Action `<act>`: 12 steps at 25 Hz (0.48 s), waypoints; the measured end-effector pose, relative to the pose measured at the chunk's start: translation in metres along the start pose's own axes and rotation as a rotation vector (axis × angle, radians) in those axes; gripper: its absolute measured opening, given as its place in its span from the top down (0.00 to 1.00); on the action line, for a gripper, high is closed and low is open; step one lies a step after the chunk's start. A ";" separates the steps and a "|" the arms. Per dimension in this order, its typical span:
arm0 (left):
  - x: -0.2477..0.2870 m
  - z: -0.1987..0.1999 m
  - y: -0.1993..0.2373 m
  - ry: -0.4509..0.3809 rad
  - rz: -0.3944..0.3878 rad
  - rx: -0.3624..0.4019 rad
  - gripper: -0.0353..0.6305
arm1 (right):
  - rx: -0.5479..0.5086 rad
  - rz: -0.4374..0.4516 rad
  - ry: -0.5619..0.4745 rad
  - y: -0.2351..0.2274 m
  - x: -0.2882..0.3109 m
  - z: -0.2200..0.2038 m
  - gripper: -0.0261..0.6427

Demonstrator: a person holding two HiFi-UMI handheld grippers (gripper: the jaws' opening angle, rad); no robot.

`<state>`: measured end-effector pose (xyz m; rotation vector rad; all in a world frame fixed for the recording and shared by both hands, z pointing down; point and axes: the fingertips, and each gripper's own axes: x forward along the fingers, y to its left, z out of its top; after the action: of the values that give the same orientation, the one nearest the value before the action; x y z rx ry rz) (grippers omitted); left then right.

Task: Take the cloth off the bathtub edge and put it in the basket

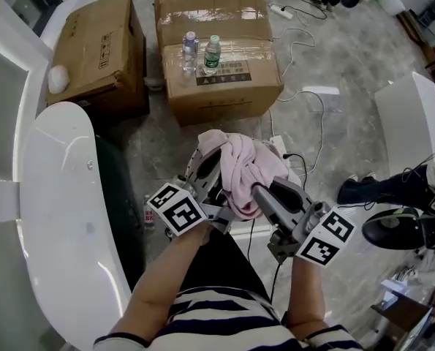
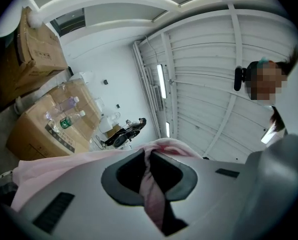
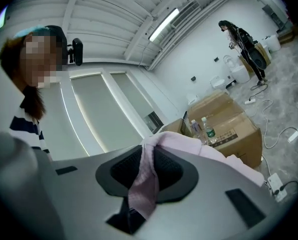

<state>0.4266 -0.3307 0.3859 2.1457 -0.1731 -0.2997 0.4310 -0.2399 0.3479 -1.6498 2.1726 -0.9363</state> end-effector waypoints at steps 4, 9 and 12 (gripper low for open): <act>-0.009 -0.026 0.036 0.027 0.064 -0.016 0.89 | 0.017 -0.011 0.088 -0.029 0.008 -0.030 0.82; -0.027 -0.066 0.078 0.118 0.148 -0.025 0.89 | 0.053 -0.045 0.194 -0.065 0.011 -0.078 0.82; -0.038 -0.091 0.101 0.188 0.196 -0.032 0.89 | 0.086 -0.075 0.244 -0.087 0.011 -0.107 0.82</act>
<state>0.4145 -0.3058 0.5243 2.0929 -0.2654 0.0132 0.4342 -0.2271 0.4856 -1.6628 2.1968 -1.2954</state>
